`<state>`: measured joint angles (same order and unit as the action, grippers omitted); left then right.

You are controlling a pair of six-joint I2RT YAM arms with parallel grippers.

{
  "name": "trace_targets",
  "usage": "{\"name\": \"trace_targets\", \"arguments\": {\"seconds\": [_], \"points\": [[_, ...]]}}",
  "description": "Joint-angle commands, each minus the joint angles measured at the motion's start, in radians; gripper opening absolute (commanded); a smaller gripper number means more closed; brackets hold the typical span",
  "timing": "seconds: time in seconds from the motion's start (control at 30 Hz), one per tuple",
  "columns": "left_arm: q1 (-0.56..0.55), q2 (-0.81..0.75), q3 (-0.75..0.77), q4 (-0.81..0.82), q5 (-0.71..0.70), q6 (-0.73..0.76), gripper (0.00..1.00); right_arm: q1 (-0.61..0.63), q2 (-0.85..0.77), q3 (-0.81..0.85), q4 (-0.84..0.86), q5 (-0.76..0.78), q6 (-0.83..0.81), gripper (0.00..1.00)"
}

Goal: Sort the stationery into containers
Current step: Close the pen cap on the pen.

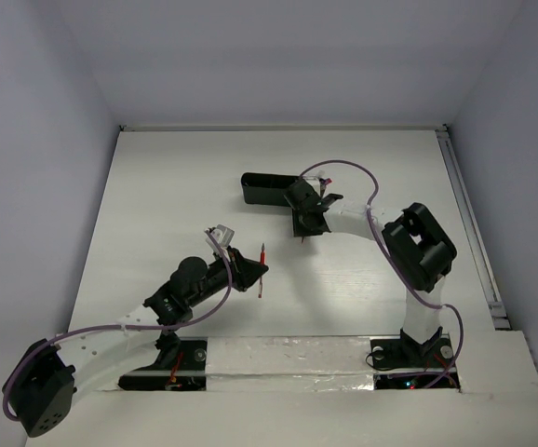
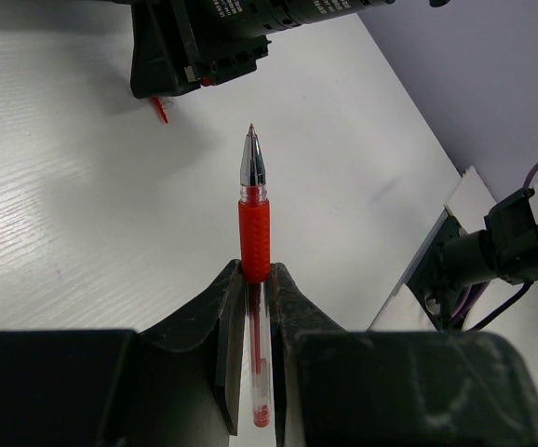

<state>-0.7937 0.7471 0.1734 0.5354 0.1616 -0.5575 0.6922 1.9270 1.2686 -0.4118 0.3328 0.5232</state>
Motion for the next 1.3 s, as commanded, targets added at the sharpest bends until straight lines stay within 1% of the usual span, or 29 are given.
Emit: {"name": "trace_targets", "arguments": {"seconds": [0.0, 0.07, 0.1, 0.13, 0.17, 0.23, 0.27, 0.33, 0.37, 0.4, 0.57, 0.67, 0.7, 0.73, 0.8, 0.83, 0.93, 0.97, 1.07, 1.17, 1.27], "points": [[0.005, -0.018, -0.008, 0.051, 0.004, -0.001, 0.00, -0.008, 0.056, 0.000, -0.067, 0.011, -0.020, 0.39], [0.005, -0.018, -0.008, 0.049, 0.004, -0.001, 0.00, -0.008, 0.058, -0.002, -0.068, 0.014, -0.022, 0.36], [0.005, -0.018, -0.006, 0.048, 0.001, -0.001, 0.00, -0.008, 0.059, 0.000, -0.070, 0.018, -0.022, 0.31], [0.005, -0.020, -0.006, 0.046, 0.000, -0.001, 0.00, -0.008, 0.063, 0.000, -0.073, 0.021, -0.025, 0.29], [0.005, -0.020, -0.006, 0.046, 0.000, 0.001, 0.00, -0.008, 0.064, 0.000, -0.076, 0.025, -0.025, 0.26], [0.005, -0.020, -0.005, 0.046, -0.002, -0.001, 0.00, -0.008, 0.066, -0.002, -0.084, 0.029, -0.028, 0.23], [0.005, -0.018, -0.005, 0.044, -0.002, -0.001, 0.00, -0.008, 0.064, -0.003, -0.084, 0.028, -0.028, 0.18], [0.005, -0.018, -0.005, 0.044, -0.002, -0.001, 0.00, -0.008, 0.056, -0.018, -0.068, 0.026, -0.028, 0.12], [0.005, -0.015, -0.003, 0.044, -0.002, -0.001, 0.00, -0.008, 0.038, -0.026, -0.052, 0.028, -0.026, 0.04], [0.005, -0.017, -0.003, 0.044, -0.002, -0.001, 0.00, -0.008, 0.027, -0.040, -0.044, 0.029, -0.026, 0.01], [0.005, -0.014, 0.000, 0.041, 0.001, -0.008, 0.00, -0.008, -0.077, -0.090, 0.028, 0.002, -0.028, 0.00], [0.005, -0.012, 0.000, 0.051, 0.007, -0.015, 0.00, -0.008, -0.193, -0.152, 0.125, -0.063, -0.032, 0.00], [0.005, -0.011, 0.000, 0.058, 0.021, -0.021, 0.00, -0.008, -0.227, -0.170, 0.186, -0.084, -0.034, 0.00], [0.005, -0.008, -0.002, 0.070, 0.026, -0.025, 0.00, -0.008, -0.300, -0.192, 0.218, -0.128, -0.034, 0.00], [0.005, 0.001, 0.001, 0.084, 0.044, -0.039, 0.00, -0.008, -0.373, -0.241, 0.296, -0.167, -0.029, 0.00], [0.005, 0.004, 0.001, 0.096, 0.049, -0.041, 0.00, -0.008, -0.451, -0.259, 0.329, -0.210, -0.022, 0.00], [0.005, 0.014, 0.008, 0.123, 0.068, -0.053, 0.00, -0.008, -0.560, -0.314, 0.436, -0.242, 0.009, 0.00], [0.005, 0.017, 0.008, 0.127, 0.070, -0.056, 0.00, -0.008, -0.633, -0.330, 0.459, -0.227, 0.047, 0.00], [0.005, 0.038, 0.021, 0.150, 0.093, -0.062, 0.00, -0.008, -0.752, -0.412, 0.638, -0.274, 0.112, 0.00], [0.005, 0.061, 0.032, 0.173, 0.107, -0.076, 0.00, -0.008, -0.777, -0.416, 0.703, -0.377, 0.161, 0.00], [0.005, 0.081, 0.046, 0.193, 0.122, -0.087, 0.00, -0.008, -0.764, -0.417, 0.815, -0.480, 0.211, 0.00]]}}
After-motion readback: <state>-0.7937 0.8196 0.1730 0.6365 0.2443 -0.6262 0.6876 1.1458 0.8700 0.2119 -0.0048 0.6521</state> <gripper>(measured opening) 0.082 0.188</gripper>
